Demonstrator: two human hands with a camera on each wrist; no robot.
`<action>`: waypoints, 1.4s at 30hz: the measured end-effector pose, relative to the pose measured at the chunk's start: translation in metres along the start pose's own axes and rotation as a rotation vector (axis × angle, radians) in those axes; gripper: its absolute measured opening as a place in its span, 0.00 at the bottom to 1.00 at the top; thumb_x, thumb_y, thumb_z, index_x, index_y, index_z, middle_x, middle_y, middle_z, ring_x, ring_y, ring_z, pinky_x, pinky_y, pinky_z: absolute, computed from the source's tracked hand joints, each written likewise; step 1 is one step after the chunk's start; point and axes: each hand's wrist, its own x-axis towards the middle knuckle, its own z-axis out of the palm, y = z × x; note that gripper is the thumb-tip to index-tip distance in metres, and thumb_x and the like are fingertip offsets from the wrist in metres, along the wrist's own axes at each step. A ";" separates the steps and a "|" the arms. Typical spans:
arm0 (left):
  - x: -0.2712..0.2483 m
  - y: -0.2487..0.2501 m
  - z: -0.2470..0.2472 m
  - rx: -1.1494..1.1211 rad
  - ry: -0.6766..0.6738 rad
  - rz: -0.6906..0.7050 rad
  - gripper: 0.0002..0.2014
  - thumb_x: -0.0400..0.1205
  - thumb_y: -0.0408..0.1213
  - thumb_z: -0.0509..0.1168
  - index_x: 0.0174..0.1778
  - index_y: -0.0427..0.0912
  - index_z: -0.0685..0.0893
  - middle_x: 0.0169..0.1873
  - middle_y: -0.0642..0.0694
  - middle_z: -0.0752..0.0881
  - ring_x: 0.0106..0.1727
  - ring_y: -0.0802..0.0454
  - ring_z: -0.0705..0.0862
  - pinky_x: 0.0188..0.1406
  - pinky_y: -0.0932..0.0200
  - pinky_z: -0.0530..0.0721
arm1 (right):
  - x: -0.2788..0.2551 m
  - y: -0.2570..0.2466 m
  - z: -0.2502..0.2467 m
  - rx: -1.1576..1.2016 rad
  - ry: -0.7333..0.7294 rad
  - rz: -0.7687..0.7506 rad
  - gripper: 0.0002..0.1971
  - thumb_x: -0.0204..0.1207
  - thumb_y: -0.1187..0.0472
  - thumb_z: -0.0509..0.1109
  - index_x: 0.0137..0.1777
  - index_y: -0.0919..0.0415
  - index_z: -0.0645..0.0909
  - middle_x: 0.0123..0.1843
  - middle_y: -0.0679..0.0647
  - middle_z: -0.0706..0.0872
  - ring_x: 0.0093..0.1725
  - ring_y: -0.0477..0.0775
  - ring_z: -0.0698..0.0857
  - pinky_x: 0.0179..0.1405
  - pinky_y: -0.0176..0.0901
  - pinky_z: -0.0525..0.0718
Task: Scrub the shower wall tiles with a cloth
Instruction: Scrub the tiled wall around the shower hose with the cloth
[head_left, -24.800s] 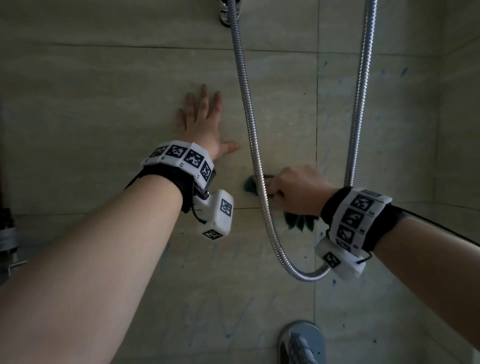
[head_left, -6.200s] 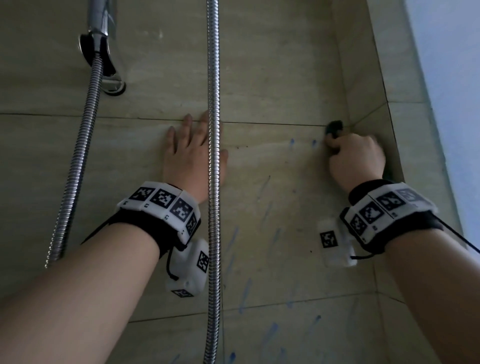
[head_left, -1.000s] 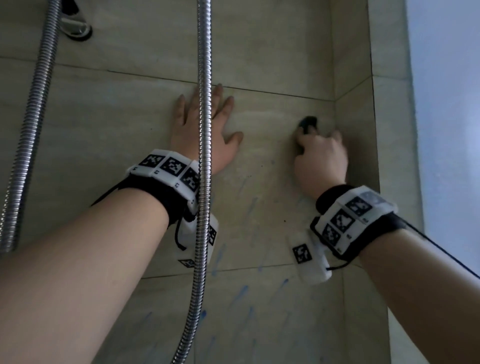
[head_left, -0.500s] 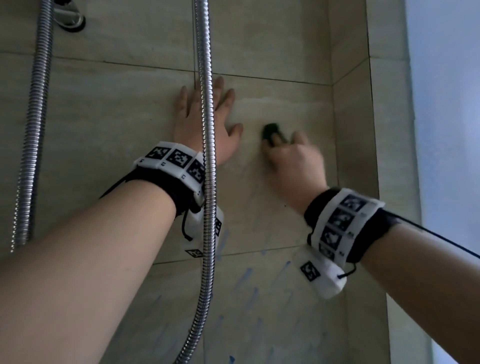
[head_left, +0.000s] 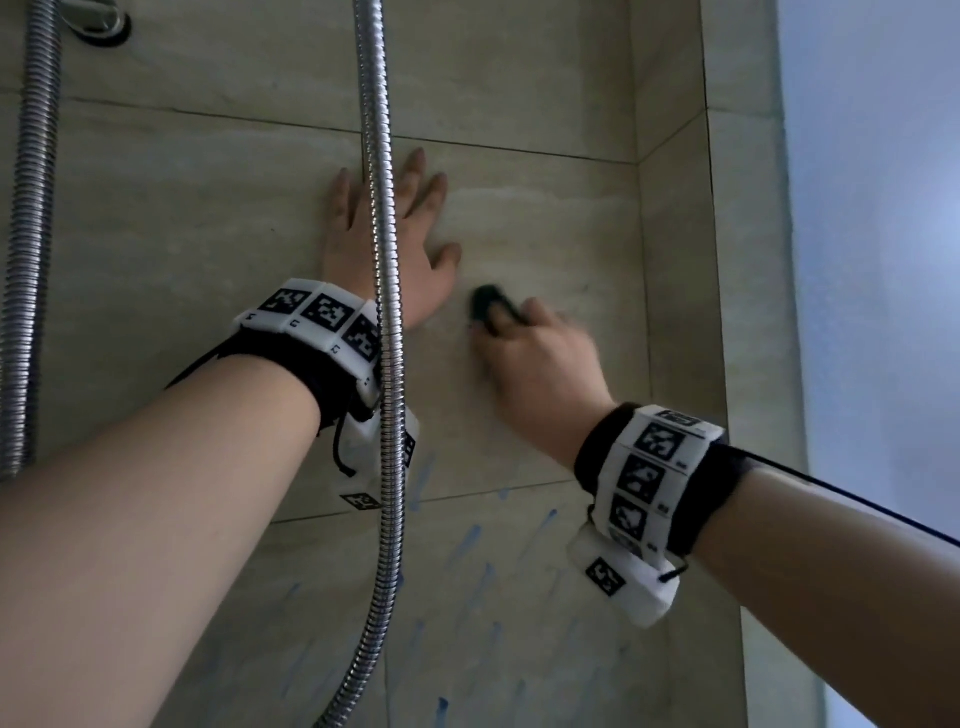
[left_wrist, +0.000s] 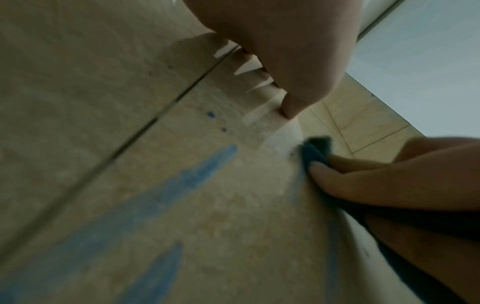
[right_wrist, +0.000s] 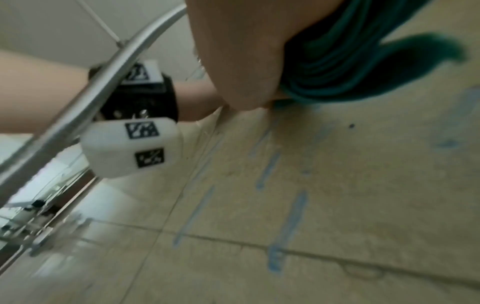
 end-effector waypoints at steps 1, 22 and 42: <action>0.000 0.000 0.000 0.008 -0.003 0.004 0.34 0.84 0.55 0.55 0.85 0.49 0.54 0.85 0.50 0.47 0.85 0.42 0.44 0.83 0.41 0.41 | -0.001 -0.001 0.001 0.029 0.024 -0.084 0.20 0.70 0.64 0.55 0.51 0.59 0.89 0.48 0.54 0.89 0.39 0.61 0.81 0.28 0.41 0.67; -0.018 0.006 0.003 -0.005 -0.027 0.084 0.34 0.84 0.55 0.56 0.85 0.49 0.56 0.85 0.50 0.48 0.85 0.46 0.44 0.83 0.42 0.43 | 0.001 0.050 -0.016 0.242 -0.156 0.465 0.25 0.80 0.61 0.60 0.75 0.42 0.74 0.62 0.61 0.79 0.60 0.66 0.76 0.57 0.50 0.74; -0.048 -0.019 -0.011 0.055 -0.026 0.168 0.30 0.85 0.55 0.55 0.83 0.54 0.59 0.84 0.54 0.53 0.85 0.51 0.48 0.79 0.46 0.33 | 0.027 0.028 -0.021 0.432 0.000 0.391 0.30 0.76 0.70 0.58 0.74 0.43 0.75 0.69 0.57 0.78 0.63 0.62 0.69 0.64 0.48 0.62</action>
